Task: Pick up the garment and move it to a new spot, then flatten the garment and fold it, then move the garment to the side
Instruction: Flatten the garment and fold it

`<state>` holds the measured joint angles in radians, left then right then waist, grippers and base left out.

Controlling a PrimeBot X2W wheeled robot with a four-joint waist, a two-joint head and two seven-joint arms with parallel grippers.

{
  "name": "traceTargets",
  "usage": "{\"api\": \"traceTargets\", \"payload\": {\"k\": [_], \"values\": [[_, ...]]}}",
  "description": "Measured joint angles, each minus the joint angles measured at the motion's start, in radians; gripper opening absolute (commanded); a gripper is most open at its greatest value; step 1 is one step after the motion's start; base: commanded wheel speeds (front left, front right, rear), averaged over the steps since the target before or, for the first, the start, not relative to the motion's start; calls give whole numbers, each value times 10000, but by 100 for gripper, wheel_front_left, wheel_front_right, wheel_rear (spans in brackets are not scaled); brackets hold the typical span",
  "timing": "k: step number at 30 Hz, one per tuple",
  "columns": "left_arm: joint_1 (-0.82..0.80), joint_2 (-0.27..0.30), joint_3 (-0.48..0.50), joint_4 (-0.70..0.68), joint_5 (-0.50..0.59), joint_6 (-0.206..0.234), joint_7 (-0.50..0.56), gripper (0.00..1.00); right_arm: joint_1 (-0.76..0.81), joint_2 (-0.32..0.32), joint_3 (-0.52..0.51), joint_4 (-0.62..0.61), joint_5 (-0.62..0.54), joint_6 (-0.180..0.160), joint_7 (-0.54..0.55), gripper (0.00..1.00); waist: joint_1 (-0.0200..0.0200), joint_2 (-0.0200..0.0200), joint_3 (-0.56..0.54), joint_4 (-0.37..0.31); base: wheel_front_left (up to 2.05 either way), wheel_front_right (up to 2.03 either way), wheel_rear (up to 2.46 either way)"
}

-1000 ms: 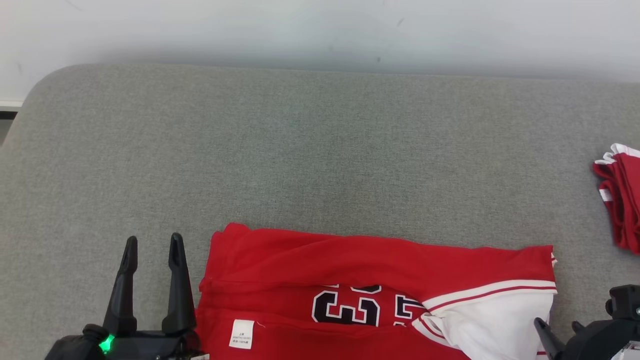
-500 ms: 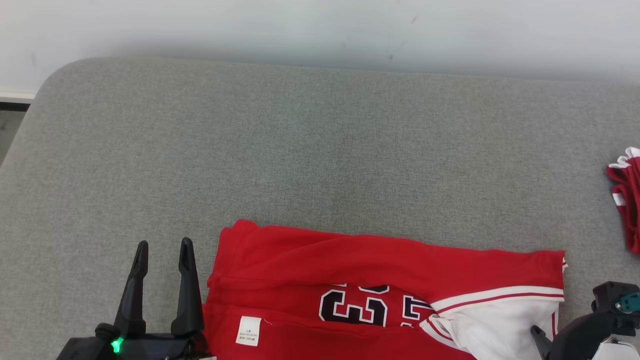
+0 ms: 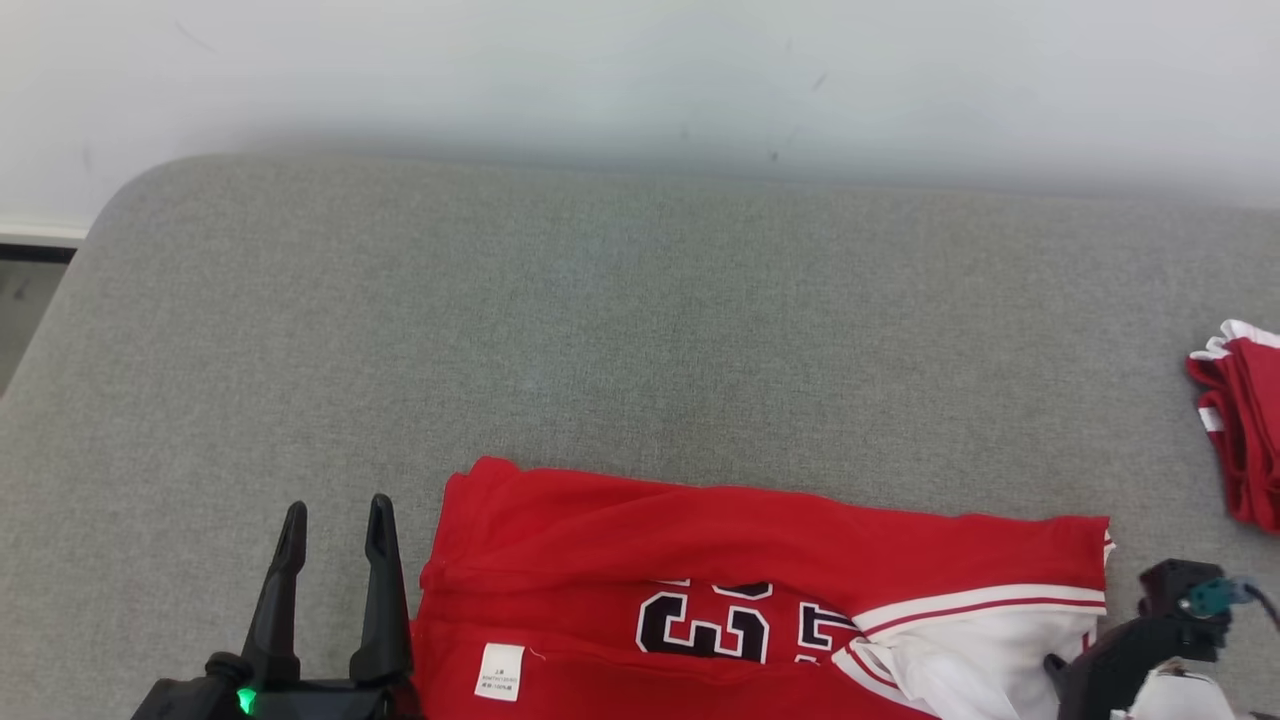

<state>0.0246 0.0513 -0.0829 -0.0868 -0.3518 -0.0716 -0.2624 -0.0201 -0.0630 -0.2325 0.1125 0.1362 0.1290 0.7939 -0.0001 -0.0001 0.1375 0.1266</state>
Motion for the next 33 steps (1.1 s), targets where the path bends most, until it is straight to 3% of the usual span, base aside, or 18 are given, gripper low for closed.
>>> {"api": "traceTargets", "payload": {"k": [1,8,14,25,33], "values": [[13,0,4,52,-4,-2,0,100,-34,13,56,140,-104,2,-111,0,0,0,-58,-16,0,0,0],[141,0,12,384,-36,-75,-2,100,-332,123,-56,970,-251,33,-792,0,0,0,-425,-134,0,0,0],[175,0,58,522,-113,-92,0,100,-471,163,-897,959,-748,33,-1204,0,1,1,-612,-332,0,0,0],[188,0,105,652,-180,-176,0,100,-520,142,-2406,-155,-1235,31,-1189,0,1,1,-673,-666,0,0,0],[174,0,84,788,-178,-255,-2,100,-20,134,-1618,-1496,-1149,31,-439,0,2,2,-681,-759,0,0,0]]}}
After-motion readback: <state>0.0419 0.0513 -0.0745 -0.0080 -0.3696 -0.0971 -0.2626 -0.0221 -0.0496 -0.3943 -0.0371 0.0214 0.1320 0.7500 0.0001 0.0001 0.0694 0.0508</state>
